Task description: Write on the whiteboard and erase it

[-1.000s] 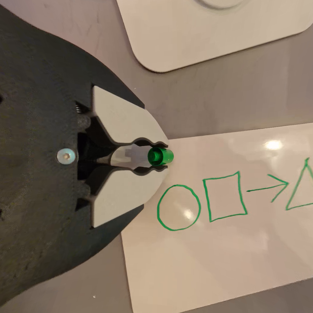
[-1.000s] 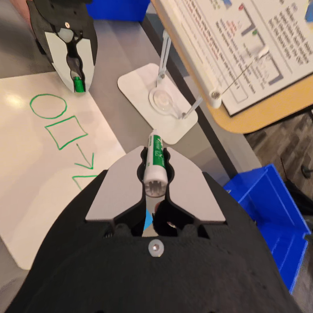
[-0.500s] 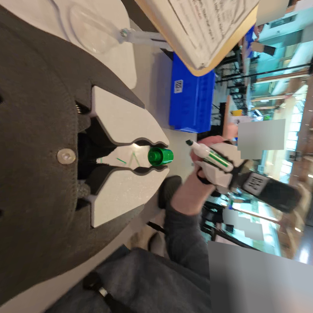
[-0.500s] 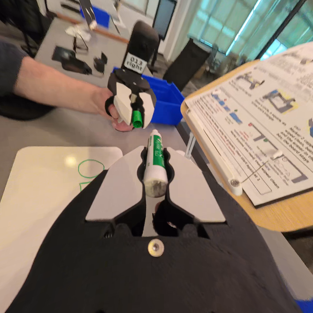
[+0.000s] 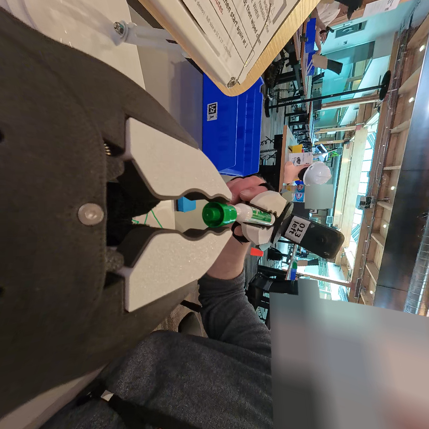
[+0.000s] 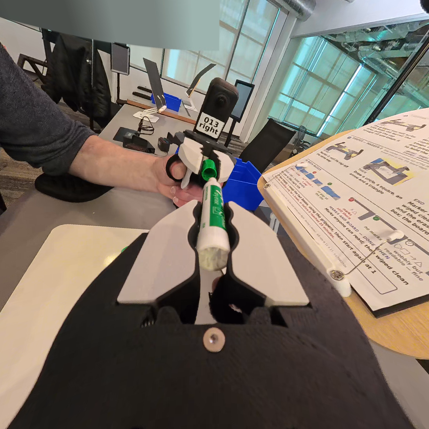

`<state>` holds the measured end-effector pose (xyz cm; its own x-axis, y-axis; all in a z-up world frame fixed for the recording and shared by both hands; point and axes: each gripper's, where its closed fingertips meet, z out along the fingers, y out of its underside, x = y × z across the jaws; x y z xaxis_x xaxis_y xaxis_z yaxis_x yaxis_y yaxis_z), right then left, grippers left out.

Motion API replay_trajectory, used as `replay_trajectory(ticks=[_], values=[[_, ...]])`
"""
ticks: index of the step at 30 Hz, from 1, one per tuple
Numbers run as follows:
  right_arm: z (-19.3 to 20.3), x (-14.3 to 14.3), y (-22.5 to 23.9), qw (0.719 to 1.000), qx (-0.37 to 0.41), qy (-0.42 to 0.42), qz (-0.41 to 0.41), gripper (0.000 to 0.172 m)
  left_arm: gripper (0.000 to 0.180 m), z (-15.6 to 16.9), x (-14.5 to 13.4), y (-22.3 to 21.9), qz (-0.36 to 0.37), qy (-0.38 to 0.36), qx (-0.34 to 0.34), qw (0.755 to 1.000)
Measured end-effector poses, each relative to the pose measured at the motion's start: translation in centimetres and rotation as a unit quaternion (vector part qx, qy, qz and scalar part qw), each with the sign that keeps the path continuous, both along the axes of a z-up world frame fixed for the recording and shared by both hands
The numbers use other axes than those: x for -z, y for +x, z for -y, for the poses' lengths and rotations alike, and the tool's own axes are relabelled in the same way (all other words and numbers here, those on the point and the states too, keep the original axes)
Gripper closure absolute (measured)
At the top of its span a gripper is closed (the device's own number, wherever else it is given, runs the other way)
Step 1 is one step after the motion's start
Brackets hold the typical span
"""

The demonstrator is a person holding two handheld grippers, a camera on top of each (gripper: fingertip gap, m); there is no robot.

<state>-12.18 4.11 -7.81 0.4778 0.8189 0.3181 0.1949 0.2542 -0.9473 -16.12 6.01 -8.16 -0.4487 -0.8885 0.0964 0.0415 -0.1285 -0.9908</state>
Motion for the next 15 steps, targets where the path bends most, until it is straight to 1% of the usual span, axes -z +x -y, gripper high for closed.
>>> replay_trajectory(ticks=[7,10,15], values=[[0.4,-0.4,0.5,1.0,-0.011,0.0,-0.02,0.151,0.16,0.2,0.2,0.6,-0.004,0.019,-0.021,1.0],[0.4,0.0,0.3,1.0,-0.01,0.0,-0.006,0.151,0.16,0.4,0.1,0.7,0.001,0.008,-0.012,1.0],[0.6,0.4,-0.6,1.0,-0.023,-0.001,-0.013,0.151,0.16,1.2,0.6,1.1,-0.005,0.014,-0.004,1.0]])
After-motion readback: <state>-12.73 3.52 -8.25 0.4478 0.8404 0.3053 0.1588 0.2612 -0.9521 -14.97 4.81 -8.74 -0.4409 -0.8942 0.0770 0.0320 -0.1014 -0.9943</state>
